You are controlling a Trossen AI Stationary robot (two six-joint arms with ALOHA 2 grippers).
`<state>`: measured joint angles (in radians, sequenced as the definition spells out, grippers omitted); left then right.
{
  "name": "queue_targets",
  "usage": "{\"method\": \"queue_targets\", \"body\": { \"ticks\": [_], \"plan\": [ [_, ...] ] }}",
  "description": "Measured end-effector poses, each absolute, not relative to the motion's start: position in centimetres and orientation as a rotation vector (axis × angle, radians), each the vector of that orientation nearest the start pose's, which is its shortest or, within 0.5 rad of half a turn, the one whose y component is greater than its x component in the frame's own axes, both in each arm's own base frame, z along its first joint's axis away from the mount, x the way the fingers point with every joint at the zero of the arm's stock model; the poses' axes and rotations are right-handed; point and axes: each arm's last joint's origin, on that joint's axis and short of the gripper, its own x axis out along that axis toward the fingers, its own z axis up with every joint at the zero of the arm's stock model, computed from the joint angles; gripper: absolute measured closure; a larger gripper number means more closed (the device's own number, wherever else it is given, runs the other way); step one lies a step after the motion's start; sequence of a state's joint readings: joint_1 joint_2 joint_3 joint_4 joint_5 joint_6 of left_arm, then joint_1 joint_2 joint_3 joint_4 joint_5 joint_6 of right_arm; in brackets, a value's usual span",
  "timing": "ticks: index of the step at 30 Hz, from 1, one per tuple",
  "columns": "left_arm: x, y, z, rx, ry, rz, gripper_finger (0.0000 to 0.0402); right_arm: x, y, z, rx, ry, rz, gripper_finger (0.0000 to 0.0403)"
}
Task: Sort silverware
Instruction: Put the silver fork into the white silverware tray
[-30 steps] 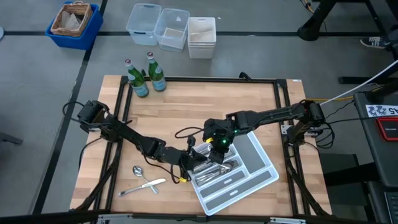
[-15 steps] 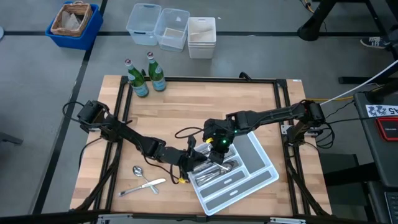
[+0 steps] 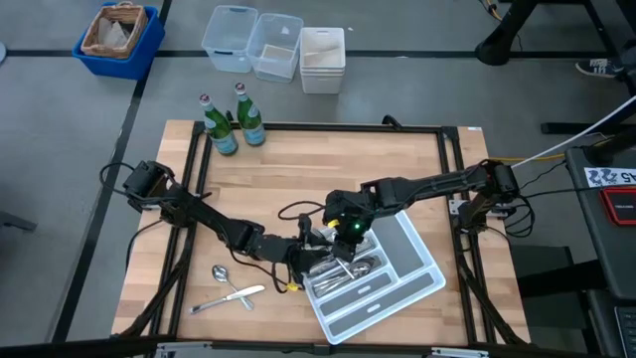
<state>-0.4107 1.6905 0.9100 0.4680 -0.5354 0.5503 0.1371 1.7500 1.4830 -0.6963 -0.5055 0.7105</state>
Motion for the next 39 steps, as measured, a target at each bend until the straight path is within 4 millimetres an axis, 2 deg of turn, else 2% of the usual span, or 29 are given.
{"method": "queue_targets", "body": {
  "ticks": [8, 21, 27, 39],
  "plan": [
    [33.25, -12.8, 20.72, 0.698, 0.311, 0.041, 0.0288, 36.69, 6.43, 27.97, 0.803, 1.139, 0.208, 0.0403],
    [33.21, -12.86, 20.64, 0.705, 0.316, 0.029, 0.0347, 37.19, 6.49, 28.34, 0.818, 1.08, 0.223, 0.0403],
    [33.22, -12.84, 20.63, 0.786, 0.319, 0.018, 0.0372, 37.19, 6.49, 28.35, 0.833, 1.082, 0.213, 0.0403],
    [33.22, -12.85, 20.55, 0.799, 0.322, 0.013, 0.0399, 37.2, 6.42, 28.36, 0.833, 1.076, 0.19, 0.0403]
  ]
}}
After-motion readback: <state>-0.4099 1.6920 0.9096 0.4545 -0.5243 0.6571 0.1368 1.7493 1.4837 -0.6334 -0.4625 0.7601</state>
